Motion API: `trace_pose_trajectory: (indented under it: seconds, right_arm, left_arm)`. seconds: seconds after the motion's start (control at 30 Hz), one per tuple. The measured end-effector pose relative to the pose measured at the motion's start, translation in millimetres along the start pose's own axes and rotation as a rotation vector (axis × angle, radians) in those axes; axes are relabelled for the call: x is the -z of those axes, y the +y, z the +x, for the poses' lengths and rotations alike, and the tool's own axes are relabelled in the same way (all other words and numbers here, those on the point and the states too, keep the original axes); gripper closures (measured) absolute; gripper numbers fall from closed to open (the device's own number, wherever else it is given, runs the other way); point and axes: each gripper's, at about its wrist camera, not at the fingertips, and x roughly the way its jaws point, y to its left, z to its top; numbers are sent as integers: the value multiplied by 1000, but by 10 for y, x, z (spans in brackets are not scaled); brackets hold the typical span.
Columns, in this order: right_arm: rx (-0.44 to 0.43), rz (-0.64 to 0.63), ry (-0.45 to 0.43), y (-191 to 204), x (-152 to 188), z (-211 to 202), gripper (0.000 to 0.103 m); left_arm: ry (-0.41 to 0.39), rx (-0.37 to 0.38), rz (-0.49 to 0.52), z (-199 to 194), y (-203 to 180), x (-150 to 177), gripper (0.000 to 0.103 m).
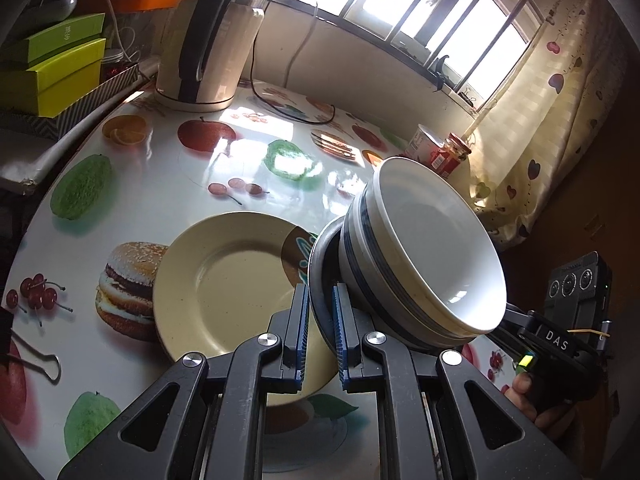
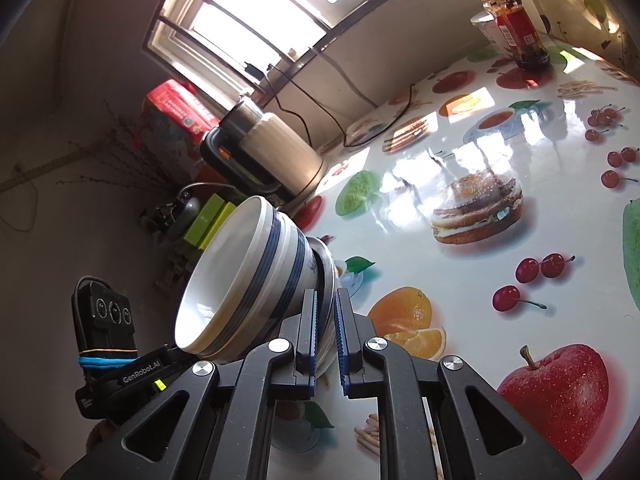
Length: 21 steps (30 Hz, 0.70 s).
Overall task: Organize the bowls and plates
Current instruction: 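Lower the bowl stack onto the cream plates and open both grippers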
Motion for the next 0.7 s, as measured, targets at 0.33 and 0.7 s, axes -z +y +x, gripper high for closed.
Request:
trace_pose_trajectory:
  seconds: [0.33, 0.7]
  right_arm:
    - [-24, -26, 42, 142, -14, 287, 92]
    - [-34, -37, 89, 232, -7, 561, 92]
  left_arm:
    - [-15, -34, -23, -69, 235, -48, 91]
    - [-16, -63, -60, -86, 477, -58, 91]
